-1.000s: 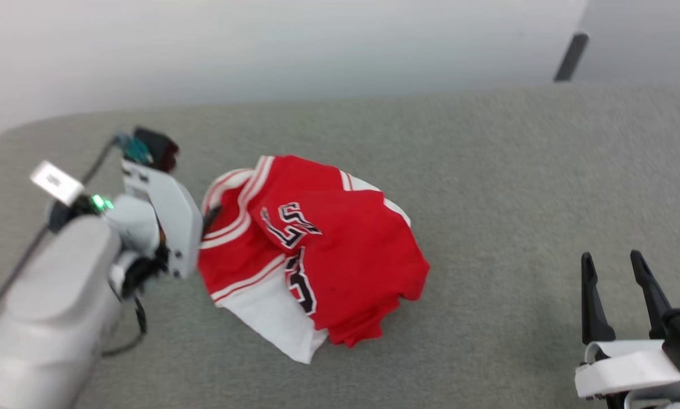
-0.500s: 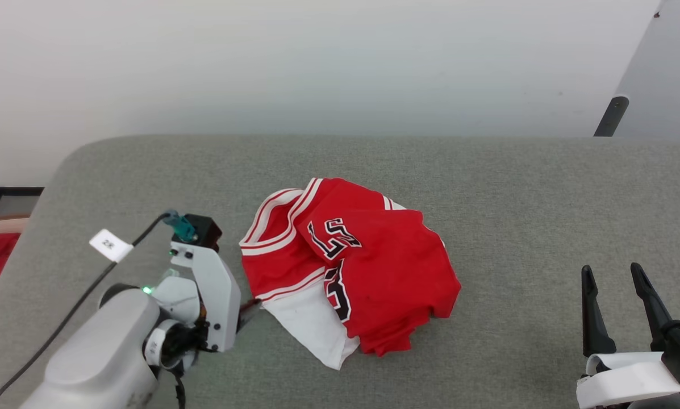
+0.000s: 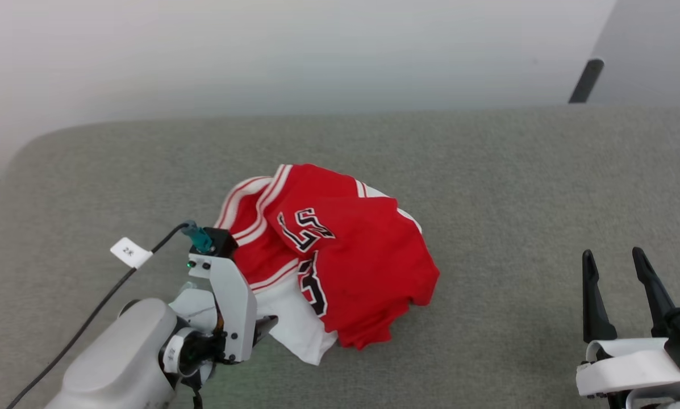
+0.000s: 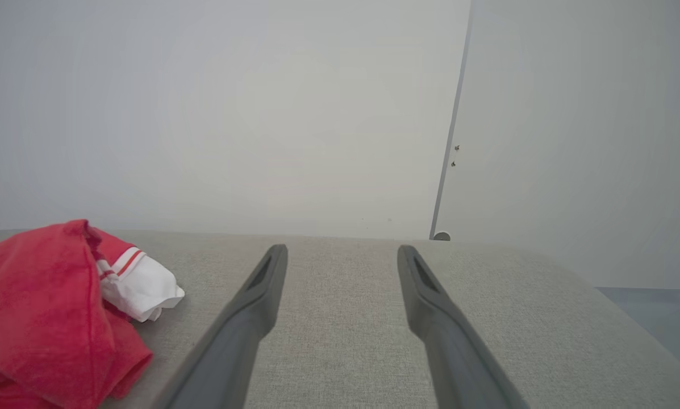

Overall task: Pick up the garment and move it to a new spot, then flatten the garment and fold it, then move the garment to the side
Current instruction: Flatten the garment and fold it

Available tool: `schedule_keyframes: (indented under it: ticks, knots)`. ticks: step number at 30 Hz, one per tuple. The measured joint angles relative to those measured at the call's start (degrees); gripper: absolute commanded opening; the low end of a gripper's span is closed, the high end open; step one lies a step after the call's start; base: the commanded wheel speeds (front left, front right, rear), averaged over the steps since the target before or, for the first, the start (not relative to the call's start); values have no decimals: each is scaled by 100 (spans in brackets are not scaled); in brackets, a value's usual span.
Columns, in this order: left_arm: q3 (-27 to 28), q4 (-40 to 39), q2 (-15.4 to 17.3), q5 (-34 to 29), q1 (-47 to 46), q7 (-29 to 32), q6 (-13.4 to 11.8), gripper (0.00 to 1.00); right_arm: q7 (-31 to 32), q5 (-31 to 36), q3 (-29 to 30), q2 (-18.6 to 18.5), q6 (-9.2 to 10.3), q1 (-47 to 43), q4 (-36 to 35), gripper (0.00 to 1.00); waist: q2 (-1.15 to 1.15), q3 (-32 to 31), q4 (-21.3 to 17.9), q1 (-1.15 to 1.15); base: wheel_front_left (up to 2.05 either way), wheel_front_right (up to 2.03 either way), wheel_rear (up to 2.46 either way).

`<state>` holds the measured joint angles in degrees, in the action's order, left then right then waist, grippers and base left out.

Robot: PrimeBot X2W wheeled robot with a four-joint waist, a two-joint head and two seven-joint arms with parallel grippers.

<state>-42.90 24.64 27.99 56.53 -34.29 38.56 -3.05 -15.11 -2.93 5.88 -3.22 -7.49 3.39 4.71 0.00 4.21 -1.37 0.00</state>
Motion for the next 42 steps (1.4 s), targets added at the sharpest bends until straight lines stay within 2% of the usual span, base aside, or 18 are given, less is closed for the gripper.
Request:
schedule_keyframes:
  ticks: [7, 11, 12, 13, 14, 15, 25, 42]
  knots:
    - [4, 404, -112, 36, -52, -31, -21, 100, -1, -11, -20, 11, 0, 104, -20, 100, 0, 244, -207, 0, 0, 0, 0]
    - [-4, 721, -158, 3, -157, -85, 58, 100, 0, -26, -24, 15, 0, 181, -35, 100, 0, 370, -296, 0, 0, 0, 0]
    - [-8, 792, -170, 3, -186, -103, 82, 89, 0, -27, -25, 15, 0, 187, -37, 100, 0, 397, -314, 0, 0, 0, 0]
    - [-3, 861, -194, 14, -205, -98, 107, 47, 0, -29, -25, 18, 0, 190, -38, 100, 0, 420, -330, 0, 0, 0, 0]
    - [12, 940, -218, 65, -226, -76, 118, 18, 0, -29, -23, 18, 0, 191, -38, 100, 0, 441, -345, 0, 0, 0, 0]
    - [19, 984, -232, 79, -248, -76, 171, 0, 0, -31, -18, 18, 0, 194, -40, 100, 0, 460, -355, 0, 0, 0, 0]
    - [-60, 1122, -121, 119, -448, 149, 415, 0, 0, -48, 62, 23, 0, 207, -24, 100, 0, 418, -233, 0, 0, 0, 0]
    - [-344, 588, 1163, -679, -698, 303, 465, 0, 0, -48, 35, 25, 0, 74, 31, 100, 0, 134, 44, 0, 0, 0, 0]
